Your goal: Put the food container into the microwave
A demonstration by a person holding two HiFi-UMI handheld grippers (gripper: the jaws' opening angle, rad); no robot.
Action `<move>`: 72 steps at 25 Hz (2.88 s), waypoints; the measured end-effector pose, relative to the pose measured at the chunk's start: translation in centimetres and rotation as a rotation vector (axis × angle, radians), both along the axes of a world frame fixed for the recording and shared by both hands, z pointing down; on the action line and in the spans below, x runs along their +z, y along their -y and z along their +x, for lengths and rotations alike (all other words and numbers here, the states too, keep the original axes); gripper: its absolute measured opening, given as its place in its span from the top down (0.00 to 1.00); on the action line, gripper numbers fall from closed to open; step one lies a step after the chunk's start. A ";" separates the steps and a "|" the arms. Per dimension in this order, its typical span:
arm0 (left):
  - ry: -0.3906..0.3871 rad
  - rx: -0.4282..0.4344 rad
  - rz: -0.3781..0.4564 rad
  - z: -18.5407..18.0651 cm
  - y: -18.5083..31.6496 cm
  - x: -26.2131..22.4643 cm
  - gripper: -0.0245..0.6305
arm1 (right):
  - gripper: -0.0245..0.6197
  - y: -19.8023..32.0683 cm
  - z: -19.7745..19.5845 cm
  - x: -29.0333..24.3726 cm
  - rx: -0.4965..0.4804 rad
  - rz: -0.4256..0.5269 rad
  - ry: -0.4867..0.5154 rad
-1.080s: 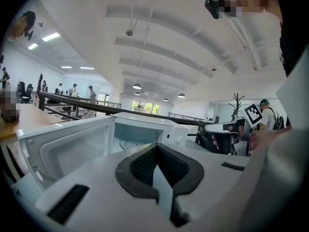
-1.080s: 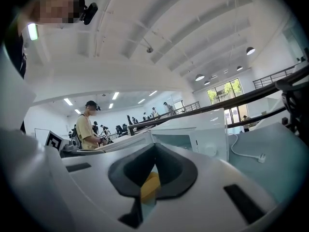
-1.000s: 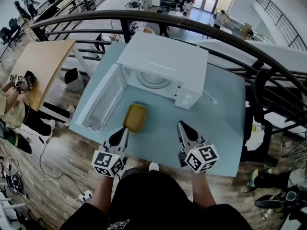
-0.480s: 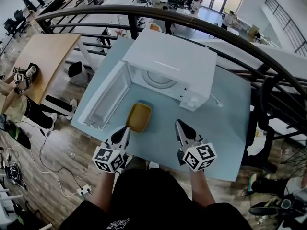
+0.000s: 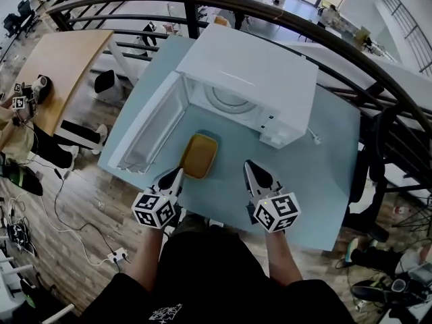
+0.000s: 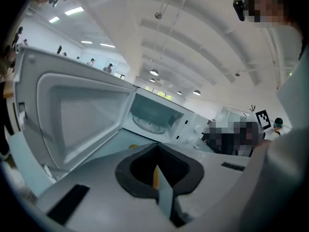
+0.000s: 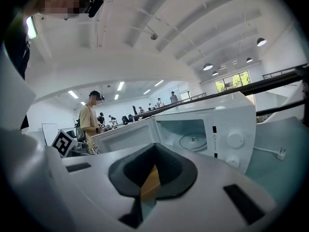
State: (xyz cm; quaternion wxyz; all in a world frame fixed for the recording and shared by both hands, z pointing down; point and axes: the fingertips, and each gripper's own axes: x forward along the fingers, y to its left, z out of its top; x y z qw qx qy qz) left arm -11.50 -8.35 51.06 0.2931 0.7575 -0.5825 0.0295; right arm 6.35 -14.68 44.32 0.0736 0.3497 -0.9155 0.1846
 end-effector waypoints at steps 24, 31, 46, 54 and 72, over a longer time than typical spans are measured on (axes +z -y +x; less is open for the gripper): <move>-0.297 -0.183 -0.252 -0.9 -1.9 11.9 0.95 | 0.95 -0.3 -2.4 6.5 -0.047 -0.110 -0.042; -0.472 -0.277 -0.275 -1.1 -2.5 13.6 0.95 | 0.95 -1.4 -4.0 8.1 -0.078 -0.142 -0.042; -0.752 -0.316 -0.208 -0.7 -1.8 14.0 0.82 | 0.95 -2.7 -5.5 9.8 -0.078 -0.174 -0.042; -0.795 -0.323 -0.212 0.0 -1.0 14.7 0.79 | 0.95 -2.8 -4.4 10.4 -0.053 -0.188 -0.053; -0.882 -0.388 -0.216 -0.3 -0.3 15.1 0.88 | 0.95 -2.4 -3.8 10.9 -0.058 -0.204 -0.074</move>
